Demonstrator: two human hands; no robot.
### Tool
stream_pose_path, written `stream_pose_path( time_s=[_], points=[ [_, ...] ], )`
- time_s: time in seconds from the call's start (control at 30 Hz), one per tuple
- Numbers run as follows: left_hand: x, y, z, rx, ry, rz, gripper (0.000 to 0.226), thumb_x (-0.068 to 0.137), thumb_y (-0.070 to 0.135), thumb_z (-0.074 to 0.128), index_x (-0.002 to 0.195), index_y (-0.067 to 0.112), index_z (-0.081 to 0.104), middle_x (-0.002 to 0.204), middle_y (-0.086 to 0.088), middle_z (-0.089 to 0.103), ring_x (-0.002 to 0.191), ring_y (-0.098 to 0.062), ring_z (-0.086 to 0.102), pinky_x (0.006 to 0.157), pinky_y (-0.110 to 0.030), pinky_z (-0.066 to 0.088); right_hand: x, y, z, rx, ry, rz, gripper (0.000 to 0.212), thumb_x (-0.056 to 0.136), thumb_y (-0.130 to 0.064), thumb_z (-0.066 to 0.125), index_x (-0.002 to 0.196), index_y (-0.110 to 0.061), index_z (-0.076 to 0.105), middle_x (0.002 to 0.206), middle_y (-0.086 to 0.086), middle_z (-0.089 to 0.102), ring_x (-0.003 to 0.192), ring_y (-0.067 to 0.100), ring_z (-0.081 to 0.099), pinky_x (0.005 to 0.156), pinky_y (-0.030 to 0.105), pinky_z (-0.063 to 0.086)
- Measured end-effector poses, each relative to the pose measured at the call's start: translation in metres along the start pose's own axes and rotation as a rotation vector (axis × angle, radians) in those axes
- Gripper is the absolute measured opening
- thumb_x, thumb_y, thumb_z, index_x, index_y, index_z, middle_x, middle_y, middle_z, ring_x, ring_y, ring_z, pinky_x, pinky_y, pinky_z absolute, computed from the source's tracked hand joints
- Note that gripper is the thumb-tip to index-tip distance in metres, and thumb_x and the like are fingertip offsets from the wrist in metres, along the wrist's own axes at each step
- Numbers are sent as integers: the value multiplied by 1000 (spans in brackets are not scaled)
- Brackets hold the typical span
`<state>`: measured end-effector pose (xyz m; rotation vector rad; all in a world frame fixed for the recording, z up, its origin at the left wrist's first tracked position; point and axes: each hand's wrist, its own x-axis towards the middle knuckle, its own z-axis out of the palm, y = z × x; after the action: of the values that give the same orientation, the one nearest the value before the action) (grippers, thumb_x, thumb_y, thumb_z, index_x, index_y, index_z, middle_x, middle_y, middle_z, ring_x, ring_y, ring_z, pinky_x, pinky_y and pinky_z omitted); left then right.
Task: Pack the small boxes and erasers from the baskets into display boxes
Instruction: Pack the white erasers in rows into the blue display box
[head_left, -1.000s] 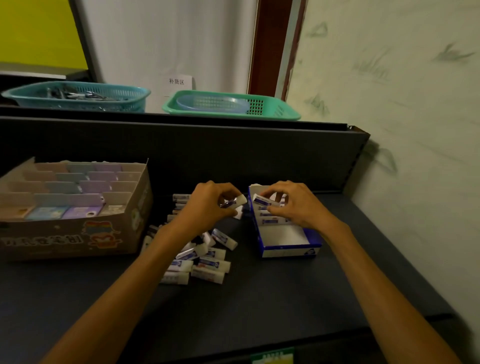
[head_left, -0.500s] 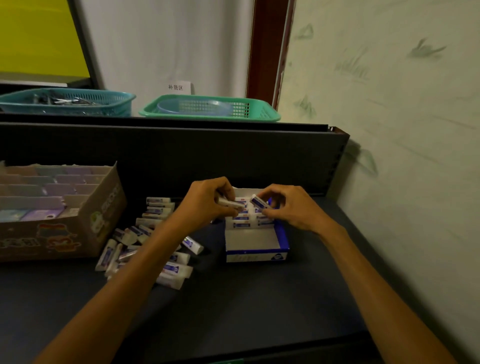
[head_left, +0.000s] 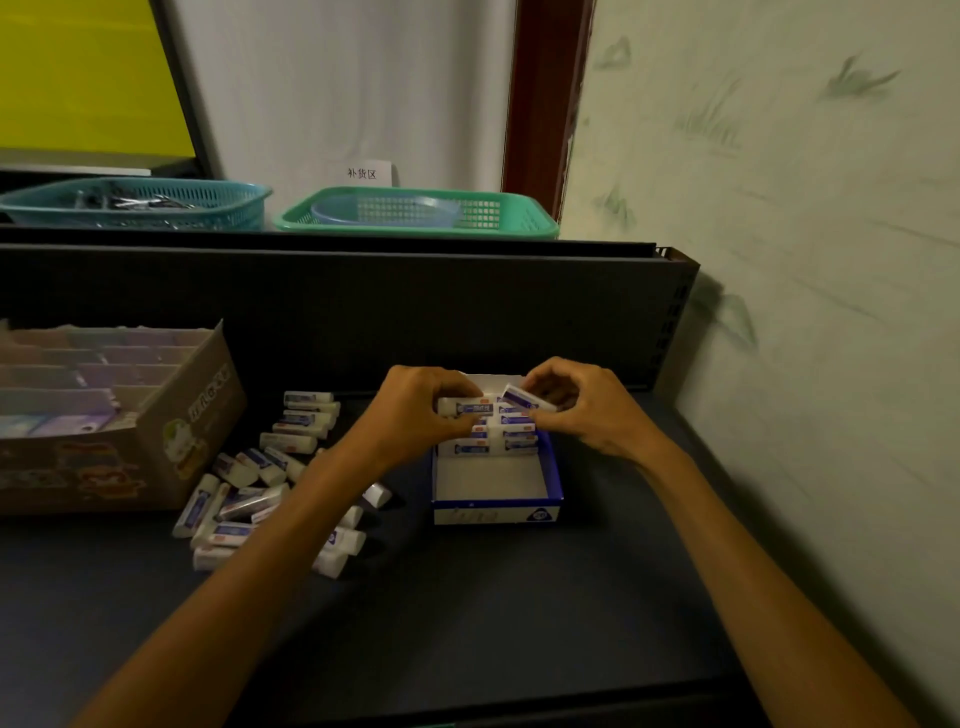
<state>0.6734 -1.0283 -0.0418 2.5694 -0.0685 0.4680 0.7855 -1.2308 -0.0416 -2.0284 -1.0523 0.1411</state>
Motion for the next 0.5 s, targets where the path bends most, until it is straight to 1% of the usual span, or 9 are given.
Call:
stream_pose_path(
  time_s=[0.07, 0.13, 0.23, 0.3, 0.37, 0.43, 0.5],
  points=[
    [0, 0, 0, 18, 11, 19, 31, 82, 21, 69, 112, 18, 62, 111, 2, 63, 88, 2, 54, 67, -7, 43, -1, 1, 0, 2, 19, -22, 29, 81, -12, 70, 100, -31, 61, 107, -5, 62, 94, 7, 62, 79, 22, 54],
    [0, -1, 0, 37, 19, 28, 30, 82, 22, 69, 111, 18, 62, 110, 3, 62, 86, 1, 54, 66, -7, 42, -1, 1, -1, 15, 30, -31, 25, 82, -14, 70, 100, -30, 64, 108, -4, 60, 96, 8, 61, 81, 23, 53],
    [2, -2, 1, 47, 30, 24, 30, 81, 23, 69, 110, 19, 62, 109, 4, 60, 87, 0, 54, 67, -8, 41, -1, 1, -3, 109, 15, -10, 22, 82, -19, 70, 100, -32, 64, 111, -6, 60, 99, 7, 61, 82, 25, 54],
    [2, -3, 1, 49, 31, 26, 31, 80, 22, 70, 110, 19, 62, 109, 4, 59, 89, -1, 54, 69, -8, 41, -1, 0, -5, 173, 2, -7, 23, 84, -17, 68, 103, -29, 63, 110, -7, 62, 102, 6, 62, 82, 27, 55],
    [2, -2, 1, 47, 31, 33, 31, 80, 21, 70, 111, 19, 62, 109, 4, 59, 89, -1, 54, 70, -9, 42, 0, 0, -4, 190, 14, -4, 28, 86, -14, 66, 111, -26, 62, 112, -7, 63, 105, 6, 62, 86, 28, 54],
    [1, -2, 1, 51, 32, 42, 31, 80, 21, 70, 110, 19, 62, 108, 5, 59, 87, 0, 54, 69, -9, 42, 0, 0, -3, 205, 38, 3, 38, 85, -10, 67, 119, -25, 56, 112, -7, 65, 106, 5, 62, 89, 26, 53],
    [0, -3, 2, 51, 31, 47, 31, 81, 21, 70, 111, 20, 62, 108, 6, 59, 86, 1, 53, 69, -9, 42, 1, 0, 0, 238, 72, 26, 42, 82, -9, 70, 117, -21, 50, 106, -5, 67, 103, 7, 64, 86, 25, 54]
  ],
)
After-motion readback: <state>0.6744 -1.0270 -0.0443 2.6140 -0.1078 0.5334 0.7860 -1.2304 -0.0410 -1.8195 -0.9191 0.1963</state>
